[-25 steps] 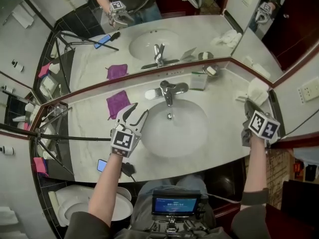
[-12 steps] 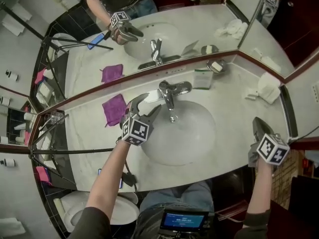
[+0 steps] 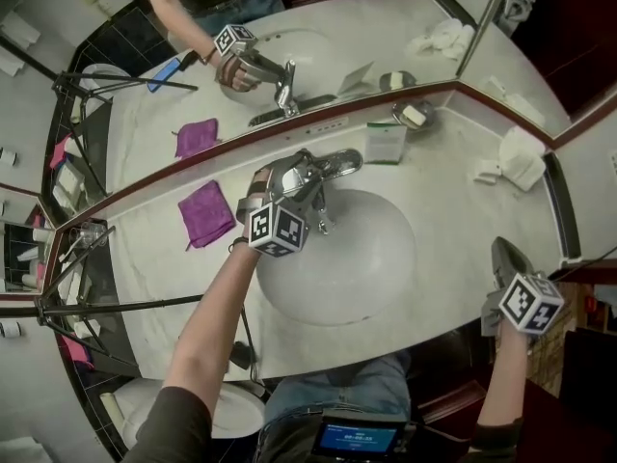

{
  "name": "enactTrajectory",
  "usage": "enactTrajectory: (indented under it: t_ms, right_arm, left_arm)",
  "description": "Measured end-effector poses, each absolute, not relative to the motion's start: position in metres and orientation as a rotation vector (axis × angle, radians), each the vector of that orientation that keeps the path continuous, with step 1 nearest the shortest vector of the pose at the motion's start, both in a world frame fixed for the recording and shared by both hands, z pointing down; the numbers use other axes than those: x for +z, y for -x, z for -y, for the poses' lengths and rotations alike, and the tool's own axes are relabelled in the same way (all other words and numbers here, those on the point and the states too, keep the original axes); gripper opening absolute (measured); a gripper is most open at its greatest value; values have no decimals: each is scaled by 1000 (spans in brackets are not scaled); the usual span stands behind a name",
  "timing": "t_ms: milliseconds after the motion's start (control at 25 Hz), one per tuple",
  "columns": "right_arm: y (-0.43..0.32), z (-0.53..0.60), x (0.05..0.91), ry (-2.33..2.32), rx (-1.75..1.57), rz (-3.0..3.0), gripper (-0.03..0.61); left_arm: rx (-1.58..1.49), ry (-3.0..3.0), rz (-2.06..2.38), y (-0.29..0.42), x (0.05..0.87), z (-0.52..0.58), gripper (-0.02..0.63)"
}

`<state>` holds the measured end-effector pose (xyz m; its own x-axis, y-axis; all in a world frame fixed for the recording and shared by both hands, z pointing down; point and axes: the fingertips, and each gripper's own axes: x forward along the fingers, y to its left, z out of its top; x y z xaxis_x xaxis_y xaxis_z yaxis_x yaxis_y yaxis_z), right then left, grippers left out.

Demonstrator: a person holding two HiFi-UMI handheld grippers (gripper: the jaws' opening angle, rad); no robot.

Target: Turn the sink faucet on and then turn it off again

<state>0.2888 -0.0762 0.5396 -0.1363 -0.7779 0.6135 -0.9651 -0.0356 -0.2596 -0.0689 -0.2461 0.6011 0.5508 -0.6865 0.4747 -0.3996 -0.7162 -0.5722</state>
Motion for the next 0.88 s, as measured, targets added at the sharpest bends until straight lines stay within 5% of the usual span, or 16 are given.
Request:
enactTrajectory:
  t_ms: [360,880]
  right_arm:
    - [-291,74,547,-1852,942,1965,18]
    - [-291,81,553,-1843,970,1969,18]
  left_arm:
    - [-998,2291,-910,51,606,261,62]
    - [-1103,2152,-964,42,613,258,52]
